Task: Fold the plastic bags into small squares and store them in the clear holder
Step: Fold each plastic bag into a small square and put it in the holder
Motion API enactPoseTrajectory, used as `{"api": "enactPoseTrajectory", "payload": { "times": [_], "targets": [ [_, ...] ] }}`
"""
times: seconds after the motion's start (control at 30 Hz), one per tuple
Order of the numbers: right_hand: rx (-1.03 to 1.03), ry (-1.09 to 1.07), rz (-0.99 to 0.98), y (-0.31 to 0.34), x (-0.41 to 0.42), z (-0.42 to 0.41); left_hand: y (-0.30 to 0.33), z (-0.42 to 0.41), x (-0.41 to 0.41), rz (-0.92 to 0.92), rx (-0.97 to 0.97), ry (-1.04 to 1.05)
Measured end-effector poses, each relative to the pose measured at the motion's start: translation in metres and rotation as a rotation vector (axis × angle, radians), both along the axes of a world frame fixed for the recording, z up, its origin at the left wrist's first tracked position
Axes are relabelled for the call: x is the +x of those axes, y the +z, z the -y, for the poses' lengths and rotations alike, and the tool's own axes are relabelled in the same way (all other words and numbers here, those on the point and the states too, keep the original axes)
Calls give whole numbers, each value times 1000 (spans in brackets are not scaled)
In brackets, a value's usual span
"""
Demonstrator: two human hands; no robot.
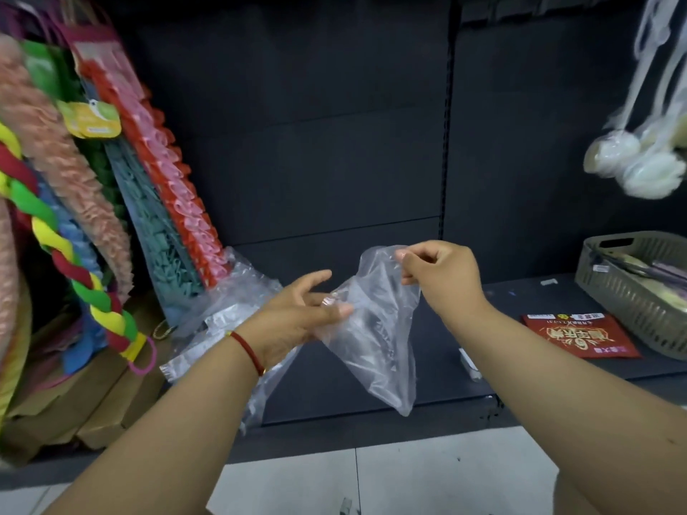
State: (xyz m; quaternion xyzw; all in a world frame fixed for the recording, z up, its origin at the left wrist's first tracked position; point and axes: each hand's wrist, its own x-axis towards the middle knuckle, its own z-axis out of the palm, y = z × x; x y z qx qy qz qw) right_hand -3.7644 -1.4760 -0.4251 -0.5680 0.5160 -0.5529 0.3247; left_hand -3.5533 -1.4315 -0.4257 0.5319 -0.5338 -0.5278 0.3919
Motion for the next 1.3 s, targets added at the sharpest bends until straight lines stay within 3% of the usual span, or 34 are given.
{"api": "enactPoseTrajectory", "payload": {
  "times": [0.13, 0.37, 0.53, 0.63, 0.77, 0.93, 1.1, 1.3],
  "targets": [
    [55, -35, 4, -8, -3, 12, -19, 3, 4, 172, -170, 163],
    [38, -66, -174, -15, -18, 31, -33, 23, 20, 93, -307, 412],
    [-84, -107, -144, -23, -7, 22, -35, 27, 12, 244, -429, 524],
    [-128, -94, -154, -20, -7, 18, -37, 33, 21, 268, -364, 488],
    [-6, 100, -233, -17, -5, 15, -28, 32, 22, 289, -307, 349],
    [45, 356, -300, -19, 14, 3, -26, 23, -11, 206, -301, -55],
    [55, 384, -23, -17, 0, 8, -28, 26, -7, 121, -368, 45],
    [160, 480, -111, -26, -38, 24, -27, 31, 29, -157, -300, 138]
  ]
}}
